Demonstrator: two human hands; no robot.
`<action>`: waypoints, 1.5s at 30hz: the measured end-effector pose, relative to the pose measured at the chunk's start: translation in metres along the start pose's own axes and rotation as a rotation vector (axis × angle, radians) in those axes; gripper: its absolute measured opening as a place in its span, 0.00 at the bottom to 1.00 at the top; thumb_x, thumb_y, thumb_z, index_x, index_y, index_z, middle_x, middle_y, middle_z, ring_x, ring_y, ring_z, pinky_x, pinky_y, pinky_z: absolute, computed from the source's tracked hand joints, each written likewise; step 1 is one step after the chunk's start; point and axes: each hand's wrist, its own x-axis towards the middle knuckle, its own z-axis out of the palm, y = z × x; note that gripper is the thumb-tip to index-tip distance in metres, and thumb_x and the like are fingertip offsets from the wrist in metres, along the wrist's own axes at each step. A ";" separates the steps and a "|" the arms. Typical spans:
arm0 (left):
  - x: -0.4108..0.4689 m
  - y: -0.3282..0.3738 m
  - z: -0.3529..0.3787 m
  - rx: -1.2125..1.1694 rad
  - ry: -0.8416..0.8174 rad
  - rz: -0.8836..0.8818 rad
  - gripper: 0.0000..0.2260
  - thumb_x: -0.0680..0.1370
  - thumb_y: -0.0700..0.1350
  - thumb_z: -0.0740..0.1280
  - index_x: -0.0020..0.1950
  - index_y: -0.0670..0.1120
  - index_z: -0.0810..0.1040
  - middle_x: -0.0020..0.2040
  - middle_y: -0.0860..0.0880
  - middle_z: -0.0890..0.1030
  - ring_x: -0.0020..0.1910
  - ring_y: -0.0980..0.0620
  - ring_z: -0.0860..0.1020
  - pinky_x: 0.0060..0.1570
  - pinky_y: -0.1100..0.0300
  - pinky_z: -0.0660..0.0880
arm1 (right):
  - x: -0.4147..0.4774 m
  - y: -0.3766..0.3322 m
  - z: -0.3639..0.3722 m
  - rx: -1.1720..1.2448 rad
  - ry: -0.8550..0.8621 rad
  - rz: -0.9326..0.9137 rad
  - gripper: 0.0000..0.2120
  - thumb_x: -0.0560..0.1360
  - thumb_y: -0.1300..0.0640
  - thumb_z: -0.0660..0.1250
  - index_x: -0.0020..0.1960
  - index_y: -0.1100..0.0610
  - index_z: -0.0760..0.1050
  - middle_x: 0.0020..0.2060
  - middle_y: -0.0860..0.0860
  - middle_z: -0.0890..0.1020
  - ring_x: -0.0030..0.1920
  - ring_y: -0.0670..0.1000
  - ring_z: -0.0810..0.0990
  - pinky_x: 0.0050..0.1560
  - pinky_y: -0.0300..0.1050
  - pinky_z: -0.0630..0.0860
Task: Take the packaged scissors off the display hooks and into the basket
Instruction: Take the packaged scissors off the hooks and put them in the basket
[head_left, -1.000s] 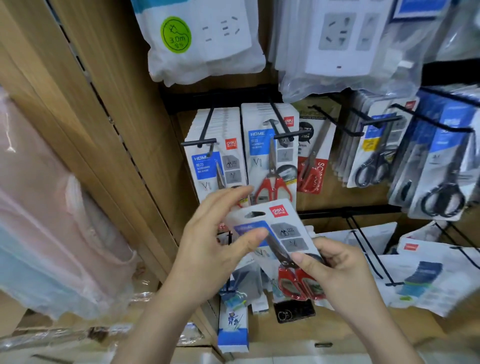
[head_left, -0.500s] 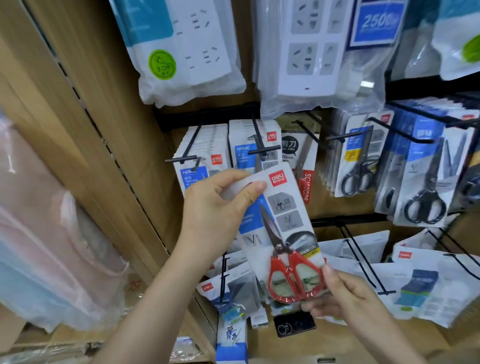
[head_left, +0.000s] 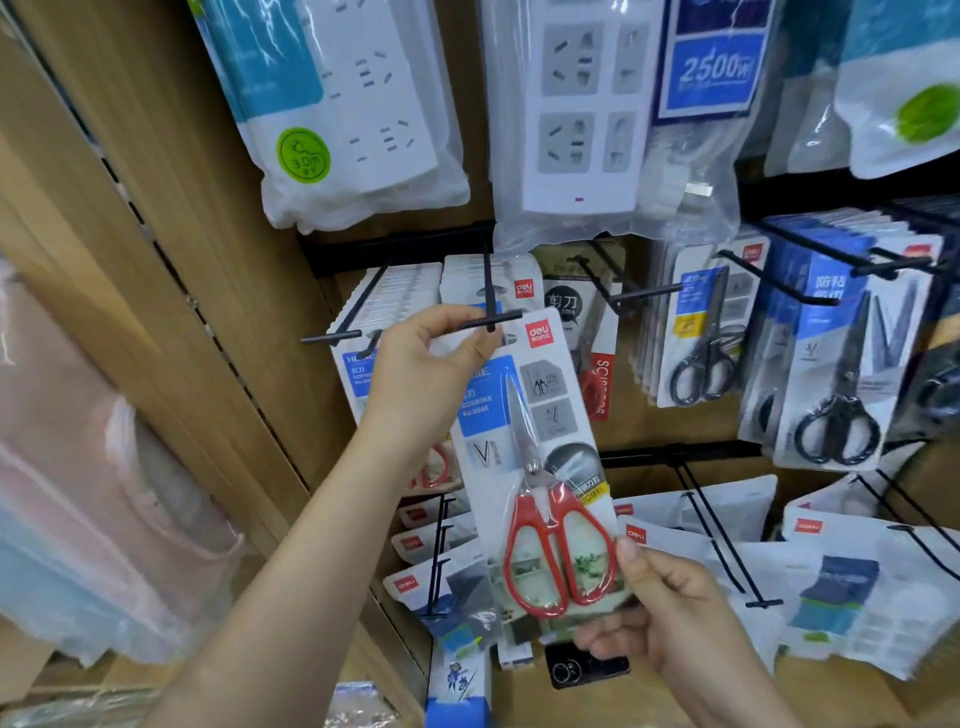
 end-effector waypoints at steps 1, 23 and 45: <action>-0.001 0.002 0.000 -0.007 -0.032 -0.018 0.05 0.80 0.44 0.68 0.48 0.55 0.80 0.48 0.53 0.85 0.47 0.55 0.84 0.44 0.58 0.82 | -0.001 0.001 0.000 0.021 0.013 -0.010 0.24 0.68 0.45 0.67 0.46 0.67 0.83 0.34 0.70 0.82 0.25 0.58 0.82 0.23 0.43 0.78; 0.000 -0.021 0.005 0.558 0.172 0.075 0.23 0.76 0.49 0.72 0.65 0.53 0.63 0.37 0.52 0.78 0.35 0.57 0.78 0.35 0.57 0.76 | 0.007 -0.016 0.000 -0.218 0.144 -0.333 0.13 0.78 0.65 0.65 0.46 0.50 0.84 0.29 0.56 0.80 0.29 0.55 0.83 0.33 0.45 0.83; -0.043 -0.098 -0.014 0.826 0.288 0.039 0.20 0.77 0.50 0.71 0.68 0.58 0.73 0.52 0.56 0.73 0.53 0.53 0.74 0.42 0.56 0.76 | 0.146 -0.024 0.016 -0.704 0.181 -0.515 0.12 0.80 0.56 0.66 0.40 0.43 0.78 0.36 0.42 0.84 0.41 0.46 0.84 0.41 0.46 0.82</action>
